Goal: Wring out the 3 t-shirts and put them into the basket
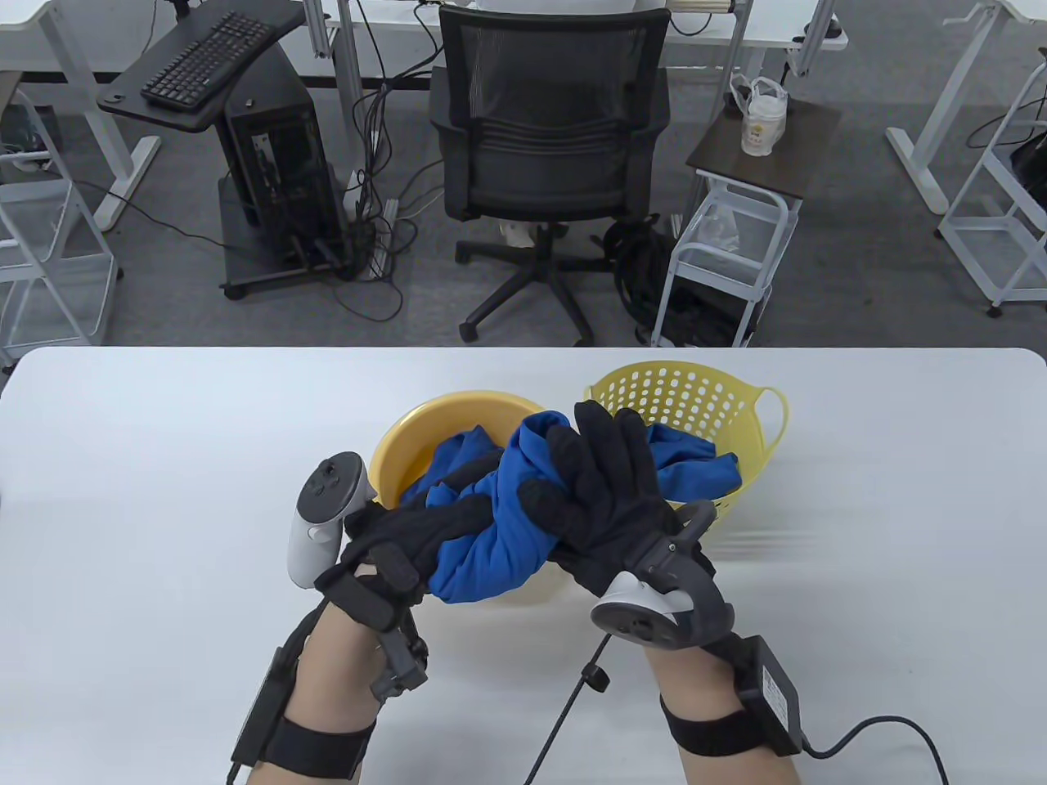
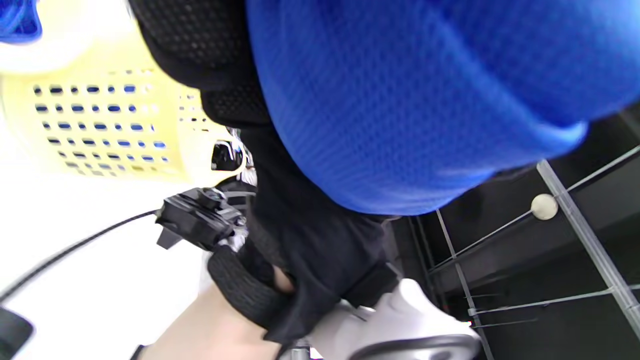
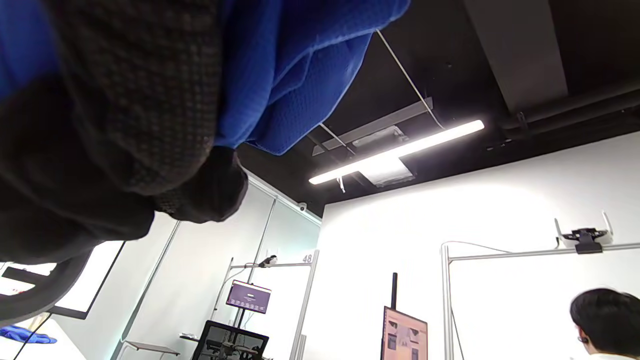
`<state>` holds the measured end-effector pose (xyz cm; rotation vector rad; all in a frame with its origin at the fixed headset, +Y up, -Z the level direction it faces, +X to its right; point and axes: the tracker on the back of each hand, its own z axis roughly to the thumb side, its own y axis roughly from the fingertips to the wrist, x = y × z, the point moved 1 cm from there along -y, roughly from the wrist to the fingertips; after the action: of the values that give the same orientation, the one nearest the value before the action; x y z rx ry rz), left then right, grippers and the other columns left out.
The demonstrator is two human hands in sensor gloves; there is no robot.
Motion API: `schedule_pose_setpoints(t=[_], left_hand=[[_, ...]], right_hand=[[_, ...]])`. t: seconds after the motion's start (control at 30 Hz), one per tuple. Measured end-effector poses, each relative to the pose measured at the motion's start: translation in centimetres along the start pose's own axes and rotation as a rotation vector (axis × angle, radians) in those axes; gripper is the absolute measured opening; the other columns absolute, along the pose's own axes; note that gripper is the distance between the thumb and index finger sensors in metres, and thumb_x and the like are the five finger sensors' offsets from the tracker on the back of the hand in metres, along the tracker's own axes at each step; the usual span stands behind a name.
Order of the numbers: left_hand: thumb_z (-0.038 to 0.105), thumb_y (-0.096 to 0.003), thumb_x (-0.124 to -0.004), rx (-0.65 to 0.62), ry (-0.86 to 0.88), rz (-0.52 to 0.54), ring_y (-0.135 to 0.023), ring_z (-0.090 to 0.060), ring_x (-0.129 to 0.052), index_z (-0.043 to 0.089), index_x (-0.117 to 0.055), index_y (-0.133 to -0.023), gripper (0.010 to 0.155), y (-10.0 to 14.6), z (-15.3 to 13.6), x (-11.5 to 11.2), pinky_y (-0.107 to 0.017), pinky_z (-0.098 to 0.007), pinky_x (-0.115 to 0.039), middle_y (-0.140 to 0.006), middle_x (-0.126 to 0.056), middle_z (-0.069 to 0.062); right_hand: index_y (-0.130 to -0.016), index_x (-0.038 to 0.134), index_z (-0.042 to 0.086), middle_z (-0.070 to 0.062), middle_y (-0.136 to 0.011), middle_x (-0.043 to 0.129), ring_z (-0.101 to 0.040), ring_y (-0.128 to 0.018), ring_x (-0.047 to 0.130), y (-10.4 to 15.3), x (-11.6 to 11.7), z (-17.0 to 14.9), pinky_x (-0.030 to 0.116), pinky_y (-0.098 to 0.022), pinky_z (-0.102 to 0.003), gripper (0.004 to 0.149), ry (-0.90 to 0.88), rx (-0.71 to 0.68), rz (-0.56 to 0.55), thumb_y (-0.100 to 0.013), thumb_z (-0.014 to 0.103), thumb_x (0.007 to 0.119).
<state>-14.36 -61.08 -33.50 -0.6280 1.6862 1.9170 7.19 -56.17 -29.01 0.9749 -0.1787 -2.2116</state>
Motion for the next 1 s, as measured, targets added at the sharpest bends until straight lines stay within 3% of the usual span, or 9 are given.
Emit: schedule_pose_setpoints(t=[0.13,0.27,0.33,0.4,0.47,0.57,0.67,0.77,1.0], left_hand=[[0.058,-0.0653,-0.077,-0.033,-0.108,-0.047,-0.072,-0.035,-0.093,0.038,-0.056,-0.117,0.06,0.0,0.6,-0.1,-0.045,-0.043,-0.086,-0.113,-0.065,-0.021],[0.06,-0.0649,-0.076,-0.047,-0.061,-0.08,-0.071,-0.034,-0.094,0.029,-0.052,-0.118,0.066,-0.4,0.4,-0.9,-0.044,-0.042,-0.086,-0.114,-0.064,-0.019],[0.061,-0.0645,-0.077,-0.068,-0.043,-0.108,-0.07,-0.034,-0.094,0.029,-0.052,-0.118,0.067,-0.6,0.6,-1.2,-0.044,-0.042,-0.086,-0.114,-0.065,-0.019],[0.062,-0.0642,-0.077,-0.089,-0.059,-0.14,-0.069,-0.033,-0.095,0.031,-0.053,-0.118,0.066,-0.6,0.5,-1.2,-0.043,-0.041,-0.086,-0.113,-0.065,-0.019],[0.061,-0.0641,-0.078,-0.09,-0.063,-0.182,-0.068,-0.034,-0.095,0.033,-0.055,-0.118,0.065,-0.5,0.5,-0.9,-0.042,-0.041,-0.086,-0.112,-0.065,-0.021],[0.061,-0.0634,-0.079,-0.06,-0.073,-0.199,-0.066,-0.035,-0.097,0.032,-0.058,-0.117,0.065,0.0,0.8,-0.5,-0.04,-0.042,-0.087,-0.111,-0.068,-0.022],[0.061,-0.0633,-0.078,-0.058,-0.066,-0.204,-0.064,-0.034,-0.099,0.026,-0.058,-0.118,0.067,0.1,0.9,-0.5,-0.039,-0.042,-0.088,-0.109,-0.071,-0.023],[0.064,-0.0653,-0.072,0.0,0.018,-0.226,-0.066,-0.033,-0.097,0.013,-0.047,-0.118,0.078,0.1,0.6,-1.3,-0.041,-0.042,-0.087,-0.109,-0.066,-0.026],[0.065,-0.067,-0.067,-0.022,-0.006,-0.102,-0.072,-0.035,-0.095,0.015,-0.025,-0.119,0.084,0.1,0.9,-1.3,-0.046,-0.043,-0.086,-0.113,-0.061,-0.024]], right_hand=[[-0.109,0.026,0.031,-0.007,-0.121,0.037,-0.05,-0.111,0.033,-0.2,-0.6,0.6,0.042,-0.072,-0.076,0.11,-0.009,-0.043,-0.008,-0.035,0.047,0.105],[-0.108,0.039,0.027,-0.012,-0.107,0.065,-0.047,-0.096,0.071,-0.1,-1.8,0.2,0.06,-0.07,-0.069,0.104,-0.009,-0.045,-0.014,-0.031,0.051,0.106],[-0.109,0.04,0.027,-0.015,-0.104,0.067,-0.049,-0.087,0.076,-0.2,-2.4,0.0,0.062,-0.068,-0.067,0.105,-0.049,-0.054,-0.022,-0.031,0.05,0.107],[-0.11,0.031,0.029,-0.018,-0.109,0.06,-0.052,-0.092,0.07,-0.3,-2.5,0.3,0.06,-0.069,-0.069,0.109,-0.054,-0.06,0.037,-0.033,0.05,0.105],[-0.11,0.016,0.03,-0.019,-0.119,0.041,-0.053,-0.107,0.052,-0.5,-2.2,0.8,0.054,-0.071,-0.073,0.115,-0.056,-0.079,0.084,-0.037,0.051,0.103],[-0.11,0.012,0.027,-0.02,-0.119,0.014,-0.059,-0.109,0.031,-0.7,-1.7,1.2,0.047,-0.07,-0.077,0.116,-0.126,-0.113,0.101,-0.039,0.051,0.101],[-0.111,0.028,0.024,-0.018,-0.119,0.044,-0.058,-0.107,0.048,-0.8,-1.4,0.7,0.055,-0.068,-0.076,0.107,-0.264,-0.11,0.086,-0.039,0.048,0.103],[-0.112,0.036,0.02,-0.028,-0.105,0.062,-0.053,-0.074,0.087,-0.7,-1.0,-0.9,0.076,-0.054,-0.061,0.104,-0.468,-0.034,0.137,-0.038,0.045,0.105],[-0.111,0.042,0.02,-0.028,-0.083,0.078,-0.035,-0.031,0.093,-0.5,-0.9,-2.0,0.082,-0.023,-0.042,0.102,-0.408,0.065,0.11,-0.037,0.043,0.107]])
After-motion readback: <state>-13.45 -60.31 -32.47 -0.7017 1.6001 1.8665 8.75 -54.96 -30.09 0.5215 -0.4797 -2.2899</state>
